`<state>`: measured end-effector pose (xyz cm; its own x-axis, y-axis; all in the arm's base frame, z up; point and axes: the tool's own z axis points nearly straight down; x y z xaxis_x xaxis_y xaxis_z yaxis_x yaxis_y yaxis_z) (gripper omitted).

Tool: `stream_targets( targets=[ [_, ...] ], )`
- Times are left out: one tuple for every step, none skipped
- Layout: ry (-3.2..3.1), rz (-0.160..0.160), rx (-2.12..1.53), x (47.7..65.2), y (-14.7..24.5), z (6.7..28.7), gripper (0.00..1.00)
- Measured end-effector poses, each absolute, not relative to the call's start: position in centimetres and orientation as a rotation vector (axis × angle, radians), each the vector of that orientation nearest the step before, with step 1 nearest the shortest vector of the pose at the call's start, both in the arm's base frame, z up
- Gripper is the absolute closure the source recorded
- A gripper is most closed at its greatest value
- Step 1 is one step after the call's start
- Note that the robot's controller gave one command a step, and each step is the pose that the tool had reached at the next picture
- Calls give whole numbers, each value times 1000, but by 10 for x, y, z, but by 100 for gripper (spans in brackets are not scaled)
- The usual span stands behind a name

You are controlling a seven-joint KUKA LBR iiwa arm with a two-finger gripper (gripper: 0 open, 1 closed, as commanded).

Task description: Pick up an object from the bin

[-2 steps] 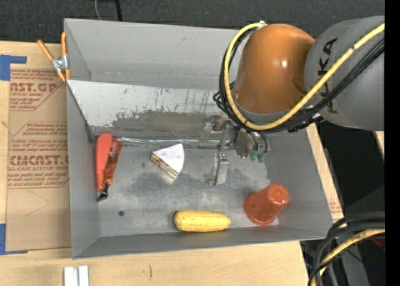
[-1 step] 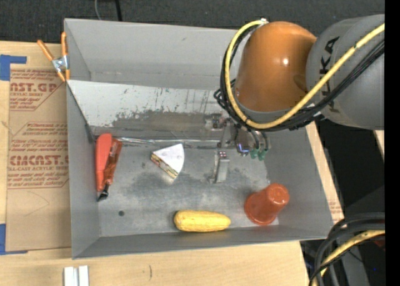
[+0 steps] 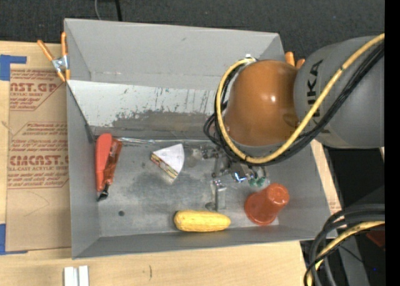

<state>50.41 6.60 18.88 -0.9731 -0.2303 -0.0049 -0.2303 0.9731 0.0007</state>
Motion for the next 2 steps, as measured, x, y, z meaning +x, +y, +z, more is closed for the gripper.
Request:
stream_targets(
  targets=[
    [3123,3,-345,484,68,163,0],
    [3075,2,-629,482,56,152,0]
  ],
)
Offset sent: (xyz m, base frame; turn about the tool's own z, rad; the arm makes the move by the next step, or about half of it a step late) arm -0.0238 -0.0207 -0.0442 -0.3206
